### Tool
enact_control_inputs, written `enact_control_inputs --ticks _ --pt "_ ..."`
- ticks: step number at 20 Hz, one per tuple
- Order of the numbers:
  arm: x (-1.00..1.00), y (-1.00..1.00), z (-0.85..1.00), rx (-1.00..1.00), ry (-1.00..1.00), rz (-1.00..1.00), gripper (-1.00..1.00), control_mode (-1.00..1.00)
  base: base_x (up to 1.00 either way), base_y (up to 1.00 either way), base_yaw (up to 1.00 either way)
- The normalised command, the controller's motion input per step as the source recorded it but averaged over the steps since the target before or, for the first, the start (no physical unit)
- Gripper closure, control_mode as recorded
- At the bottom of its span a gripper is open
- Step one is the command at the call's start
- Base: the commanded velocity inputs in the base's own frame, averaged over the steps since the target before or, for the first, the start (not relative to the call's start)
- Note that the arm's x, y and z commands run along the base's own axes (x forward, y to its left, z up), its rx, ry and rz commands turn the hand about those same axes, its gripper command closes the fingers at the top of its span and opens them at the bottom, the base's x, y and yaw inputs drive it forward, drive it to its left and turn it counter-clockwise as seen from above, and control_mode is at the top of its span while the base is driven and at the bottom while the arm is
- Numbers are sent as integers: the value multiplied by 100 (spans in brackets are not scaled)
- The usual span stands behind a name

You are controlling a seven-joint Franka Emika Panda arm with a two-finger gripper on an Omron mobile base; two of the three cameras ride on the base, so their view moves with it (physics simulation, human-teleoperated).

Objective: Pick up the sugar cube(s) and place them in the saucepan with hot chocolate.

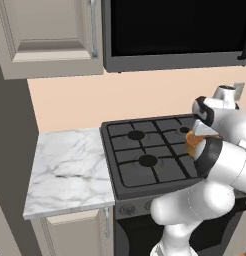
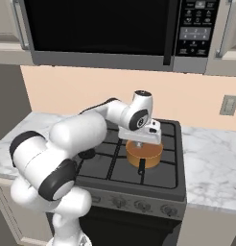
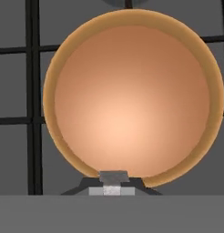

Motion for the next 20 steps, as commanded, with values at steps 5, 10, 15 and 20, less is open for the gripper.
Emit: enact_control_inputs --ticks 5,10,15,20 --pt "23 -12 -20 3 0 5 100 -100 0 0 0" --pt "9 0 -22 1 0 1 -100 -100 0 0 0" --pt "4 0 -11 1 0 0 -100 -100 0 0 0" --pt "0 0 0 0 0 0 -100 -100 0 0 0"
